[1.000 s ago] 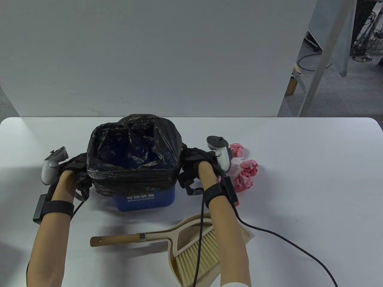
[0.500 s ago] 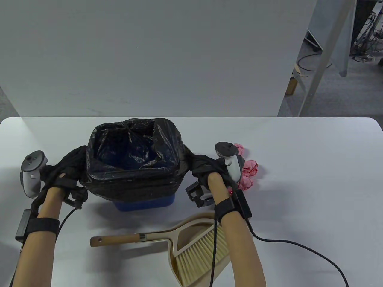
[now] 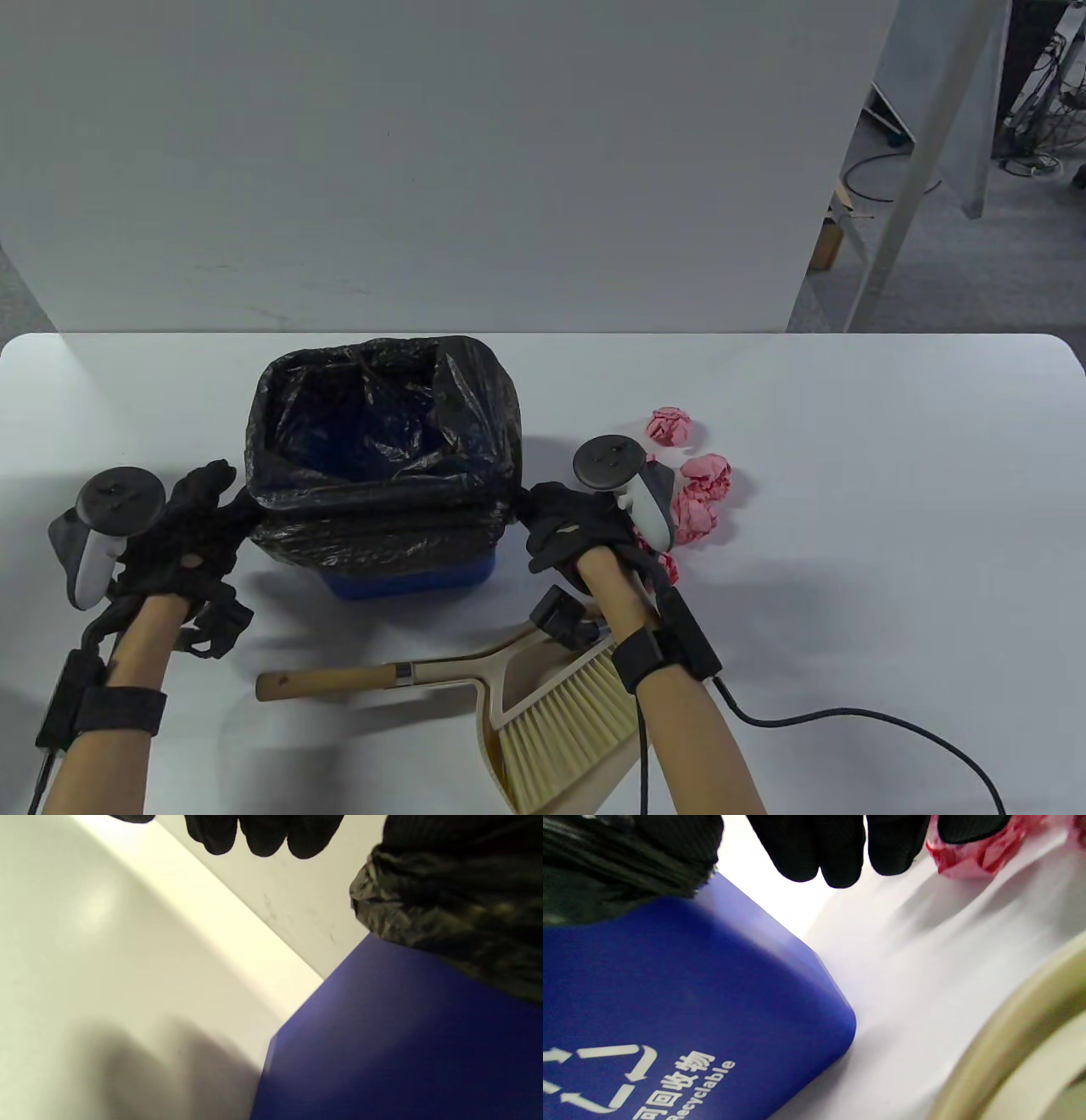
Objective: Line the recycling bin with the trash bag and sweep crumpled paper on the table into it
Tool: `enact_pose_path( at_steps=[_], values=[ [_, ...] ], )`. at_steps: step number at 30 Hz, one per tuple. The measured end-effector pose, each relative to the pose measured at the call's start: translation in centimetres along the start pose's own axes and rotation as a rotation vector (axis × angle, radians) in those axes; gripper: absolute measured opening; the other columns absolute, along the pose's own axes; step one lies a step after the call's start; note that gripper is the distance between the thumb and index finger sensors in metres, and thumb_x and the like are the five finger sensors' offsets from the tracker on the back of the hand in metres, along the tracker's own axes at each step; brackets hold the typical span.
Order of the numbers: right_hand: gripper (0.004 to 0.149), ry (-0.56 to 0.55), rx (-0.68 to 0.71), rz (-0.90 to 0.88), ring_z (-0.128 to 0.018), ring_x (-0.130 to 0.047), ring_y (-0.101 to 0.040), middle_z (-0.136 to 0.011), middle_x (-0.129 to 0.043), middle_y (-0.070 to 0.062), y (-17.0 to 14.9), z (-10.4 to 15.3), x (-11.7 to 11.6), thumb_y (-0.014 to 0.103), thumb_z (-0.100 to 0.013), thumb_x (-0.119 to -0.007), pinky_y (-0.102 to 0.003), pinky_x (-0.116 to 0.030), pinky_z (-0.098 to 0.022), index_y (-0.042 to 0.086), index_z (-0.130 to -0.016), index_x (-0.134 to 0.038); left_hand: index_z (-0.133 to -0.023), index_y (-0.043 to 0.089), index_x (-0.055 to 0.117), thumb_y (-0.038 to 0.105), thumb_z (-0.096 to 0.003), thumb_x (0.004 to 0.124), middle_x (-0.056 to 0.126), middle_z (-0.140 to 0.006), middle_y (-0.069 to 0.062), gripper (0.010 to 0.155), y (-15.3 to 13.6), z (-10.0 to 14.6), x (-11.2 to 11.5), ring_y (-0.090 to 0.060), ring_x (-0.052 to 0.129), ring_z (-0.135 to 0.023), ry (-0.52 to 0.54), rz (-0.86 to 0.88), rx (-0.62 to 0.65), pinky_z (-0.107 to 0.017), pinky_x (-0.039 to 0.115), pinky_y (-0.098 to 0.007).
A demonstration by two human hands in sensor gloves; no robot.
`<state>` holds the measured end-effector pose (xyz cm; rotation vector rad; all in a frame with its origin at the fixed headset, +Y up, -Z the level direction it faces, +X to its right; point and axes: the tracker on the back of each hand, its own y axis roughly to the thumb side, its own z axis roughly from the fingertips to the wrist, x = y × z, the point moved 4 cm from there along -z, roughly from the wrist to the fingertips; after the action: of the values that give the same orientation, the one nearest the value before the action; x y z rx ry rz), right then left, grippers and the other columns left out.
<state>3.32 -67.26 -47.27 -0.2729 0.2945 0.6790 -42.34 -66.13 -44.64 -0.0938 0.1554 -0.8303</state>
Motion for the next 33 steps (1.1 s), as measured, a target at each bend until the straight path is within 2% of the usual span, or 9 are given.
enact_pose_path(
  at_steps=[11,16,17,19,20,22,25,28,33],
  values=[
    [0.068,-0.145,0.103,0.076,-0.097,-0.043,-0.063,-0.115,-0.045,-0.034,-1.9,5.9,1.7,0.048,-0.064,-0.053,-0.078,-0.040,-0.063,0.000,-0.112,-0.044,-0.116,0.013,0.048,0.055,-0.0599,0.065,0.043,-0.124,-0.021,0.073,1.6,6.4,0.4,-0.056,0.046,-0.112,0.006,0.026,0.005,-0.069,0.045,-0.079],
    [0.073,-0.391,0.221,0.188,-0.098,-0.032,-0.065,-0.117,-0.034,-0.037,-3.4,9.0,2.7,0.049,-0.063,-0.054,-0.080,-0.035,-0.062,0.000,-0.114,-0.036,-0.116,0.011,0.050,0.055,-0.0605,0.063,0.045,-0.123,-0.022,0.071,1.3,9.1,2.2,-0.057,0.046,-0.111,0.034,0.061,0.014,-0.068,0.045,-0.080],
    [0.073,-0.418,0.231,0.219,-0.098,-0.030,-0.066,-0.118,-0.032,-0.037,-3.7,9.2,2.7,0.049,-0.063,-0.054,-0.080,-0.034,-0.062,0.000,-0.114,-0.035,-0.114,0.007,0.053,0.052,-0.0598,0.064,0.048,-0.121,-0.027,0.071,1.4,9.2,2.4,-0.061,0.048,-0.107,0.012,0.052,0.006,-0.065,0.046,-0.082],
    [0.074,-0.503,0.249,0.294,-0.098,-0.026,-0.065,-0.118,-0.029,-0.036,-5.1,9.6,2.3,0.050,-0.063,-0.053,-0.080,-0.032,-0.062,0.001,-0.114,-0.032,-0.117,0.011,0.044,0.055,-0.0611,0.060,0.039,-0.124,-0.023,0.073,1.8,9.9,3.5,-0.059,0.039,-0.112,-0.166,0.018,-0.011,-0.069,0.040,-0.081],
    [0.074,-0.529,0.251,0.310,-0.098,-0.026,-0.066,-0.118,-0.028,-0.037,-5.7,9.6,2.1,0.050,-0.062,-0.054,-0.081,-0.032,-0.062,0.001,-0.114,-0.033,-0.117,0.011,0.044,0.056,-0.0607,0.061,0.040,-0.124,-0.024,0.075,1.9,10.2,3.7,-0.059,0.040,-0.112,-0.167,-0.010,-0.001,-0.069,0.040,-0.081],
    [0.077,-0.401,0.196,0.323,-0.096,-0.021,-0.068,-0.116,-0.024,-0.040,-6.3,9.1,1.6,0.050,-0.062,-0.055,-0.082,-0.028,-0.060,-0.002,-0.113,-0.030,-0.116,0.009,0.049,0.055,-0.0589,0.064,0.045,-0.123,-0.025,0.075,2.6,10.1,4.7,-0.059,0.045,-0.111,-0.226,-0.076,0.064,-0.068,0.042,-0.082],
    [0.077,-0.476,0.236,0.363,-0.096,-0.019,-0.067,-0.117,-0.020,-0.039,-5.7,9.6,2.1,0.051,-0.062,-0.054,-0.082,-0.027,-0.060,-0.001,-0.114,-0.029,-0.117,0.013,0.048,0.061,-0.0578,0.063,0.045,-0.124,-0.021,0.078,3.5,10.1,7.2,-0.055,0.045,-0.113,-0.405,-0.206,0.095,-0.069,0.039,-0.082],
    [0.078,-0.452,0.248,0.361,-0.096,-0.019,-0.067,-0.117,-0.020,-0.039,-5.5,9.8,1.8,0.051,-0.062,-0.054,-0.082,-0.027,-0.060,-0.001,-0.114,-0.028,-0.117,0.016,0.049,0.067,-0.0548,0.065,0.047,-0.125,-0.018,0.082,4.3,10.5,8.7,-0.053,0.045,-0.114,-0.498,-0.334,0.136,-0.069,0.037,-0.083],
    [0.078,-0.424,0.234,0.372,-0.095,-0.019,-0.068,-0.117,-0.020,-0.040,-5.8,9.7,1.5,0.051,-0.062,-0.053,-0.082,-0.027,-0.060,-0.002,-0.113,-0.028,-0.112,0.021,0.061,0.071,-0.0481,0.071,0.063,-0.120,-0.012,0.082,4.4,10.5,10.4,-0.045,0.062,-0.110,-0.558,-0.557,0.131,-0.072,0.046,-0.078]
  ],
)
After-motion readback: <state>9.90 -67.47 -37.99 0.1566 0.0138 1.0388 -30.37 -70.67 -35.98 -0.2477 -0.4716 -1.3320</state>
